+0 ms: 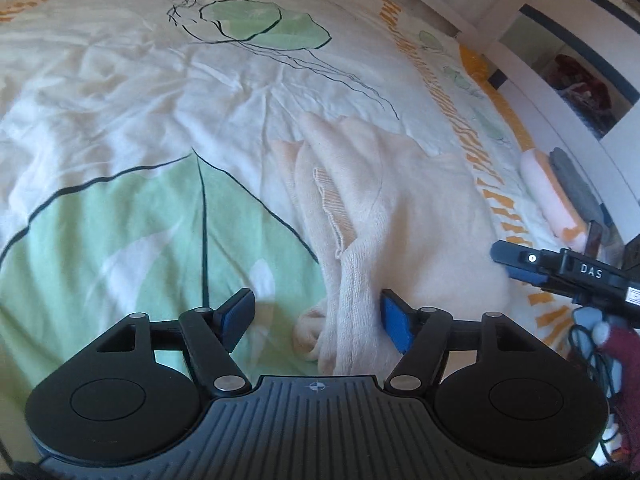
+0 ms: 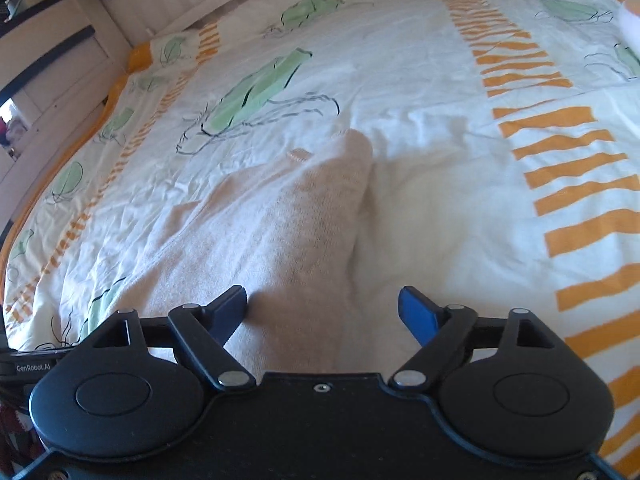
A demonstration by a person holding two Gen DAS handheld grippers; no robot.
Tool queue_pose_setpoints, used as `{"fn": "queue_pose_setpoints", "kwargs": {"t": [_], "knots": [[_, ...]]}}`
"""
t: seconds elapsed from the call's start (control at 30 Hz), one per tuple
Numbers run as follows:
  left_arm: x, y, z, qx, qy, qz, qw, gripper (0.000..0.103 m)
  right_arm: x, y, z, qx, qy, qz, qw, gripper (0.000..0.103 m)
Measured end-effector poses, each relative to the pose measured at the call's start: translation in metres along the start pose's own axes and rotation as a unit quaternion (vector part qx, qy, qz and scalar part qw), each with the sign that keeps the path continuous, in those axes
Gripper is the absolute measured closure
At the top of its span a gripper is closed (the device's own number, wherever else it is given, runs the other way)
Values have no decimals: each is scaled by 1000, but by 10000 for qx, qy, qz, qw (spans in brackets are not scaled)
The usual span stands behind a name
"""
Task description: Fold small clothes
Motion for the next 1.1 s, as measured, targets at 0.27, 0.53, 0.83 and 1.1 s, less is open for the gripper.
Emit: {"fn": "queue_pose_setpoints", "kwargs": {"t": [0.27, 0.53, 0.83, 1.1], "knots": [[-24, 41, -37, -840, -813, -1085, 9872, 28, -4, 25, 14, 185, 236, -784, 9965, 0], [-46, -9, -65, -1146, -1346, -982, 9793, 28, -10, 9, 18, 785, 378, -868, 9924, 0], [-37, -42, -18, -1637, -1033, -580, 9794, 8, 17, -40, 19, 1205, 748, -251, 9896, 1], [-36, -41, -16, -1504, -908, -585, 9827, 5, -19, -12, 17, 1317, 627, -817, 9859, 1]]}}
Point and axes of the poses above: each gripper's, at about its wrist camera, not at the fingertips, and y roughly against the way its jaws point, z to its left, x to its underside, the point moved 8 cm from there along -y, roughly the way its jaws point, and after that the axes turned 5 degrees about z, right-handed, at the moved point
